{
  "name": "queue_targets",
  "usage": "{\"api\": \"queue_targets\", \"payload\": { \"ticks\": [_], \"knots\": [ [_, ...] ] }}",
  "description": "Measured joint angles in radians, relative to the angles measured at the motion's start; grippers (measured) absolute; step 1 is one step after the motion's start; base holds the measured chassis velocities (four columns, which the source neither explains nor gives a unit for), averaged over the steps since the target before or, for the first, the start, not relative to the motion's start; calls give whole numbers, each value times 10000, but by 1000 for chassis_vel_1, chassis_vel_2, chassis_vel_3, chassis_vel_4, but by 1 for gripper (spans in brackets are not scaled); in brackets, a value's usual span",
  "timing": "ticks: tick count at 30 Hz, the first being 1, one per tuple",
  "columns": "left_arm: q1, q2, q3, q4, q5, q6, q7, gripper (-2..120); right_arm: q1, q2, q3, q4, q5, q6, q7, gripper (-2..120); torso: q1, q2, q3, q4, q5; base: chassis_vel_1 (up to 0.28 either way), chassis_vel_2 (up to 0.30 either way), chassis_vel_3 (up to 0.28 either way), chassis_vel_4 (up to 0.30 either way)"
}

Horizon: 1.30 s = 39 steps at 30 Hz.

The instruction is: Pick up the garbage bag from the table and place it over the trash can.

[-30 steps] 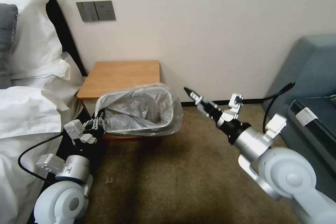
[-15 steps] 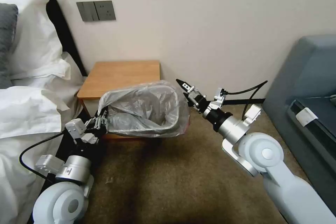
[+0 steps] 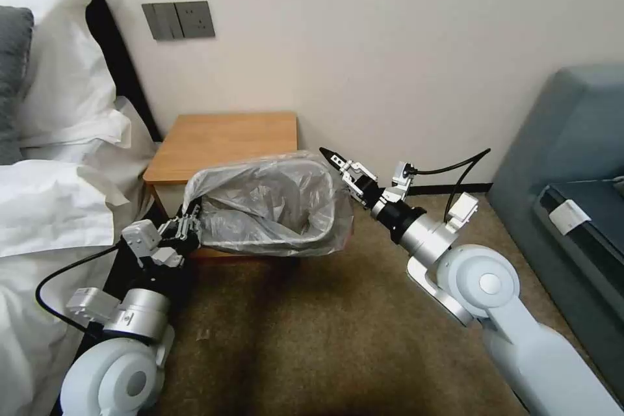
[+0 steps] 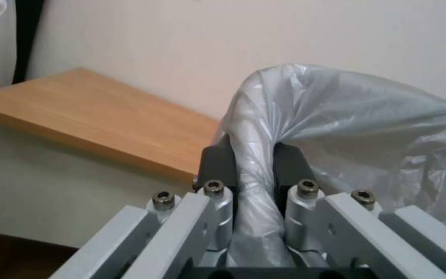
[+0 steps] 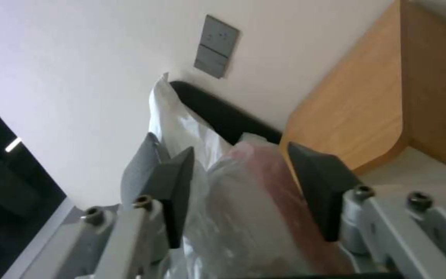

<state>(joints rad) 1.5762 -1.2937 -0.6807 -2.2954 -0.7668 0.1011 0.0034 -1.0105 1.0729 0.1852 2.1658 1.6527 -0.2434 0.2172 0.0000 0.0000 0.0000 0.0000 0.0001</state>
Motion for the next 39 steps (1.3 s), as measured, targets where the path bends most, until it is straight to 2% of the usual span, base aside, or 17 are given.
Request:
{"api": "queue_targets", "payload": {
  "ticks": [7, 8, 12, 24, 31, 39],
  "knots": [
    [-10, -10, 36, 82, 142, -3, 72, 9, -39, 17, -35, 7, -128, 11, -14, 22, 0, 0, 0, 0, 0, 0, 0, 0, 0],
    [-10, -10, 36, 82, 142, -3, 72, 9, -39, 17, -35, 7, -128, 11, -14, 22, 0, 0, 0, 0, 0, 0, 0, 0, 0],
    [-7, -11, 35, 94, 180, -15, 97, 9, -33, 18, -48, 4, -244, 51, -2, 2, 0, 0, 0, 0, -1, 0, 0, 0, 0],
    [66, -62, 102, -81, 51, 0, 241, 9, 163, 10, -41, -497, -353, 35, -70, 0, 0, 0, 0, 0, -1, 0, 0, 0, 0],
    [146, -50, 51, -335, -427, 87, 264, 9, 327, 49, -42, -1193, -805, -68, -750, 0, 0, 0, 0, -1, 0, 0, 0, 0, 0],
    [201, -71, 40, -481, -652, 162, 307, 9, 412, 321, -152, -1731, -1204, -99, -1044, 0, 0, 0, 0, 0, 0, 0, 0, 0, 0]
  ]
}}
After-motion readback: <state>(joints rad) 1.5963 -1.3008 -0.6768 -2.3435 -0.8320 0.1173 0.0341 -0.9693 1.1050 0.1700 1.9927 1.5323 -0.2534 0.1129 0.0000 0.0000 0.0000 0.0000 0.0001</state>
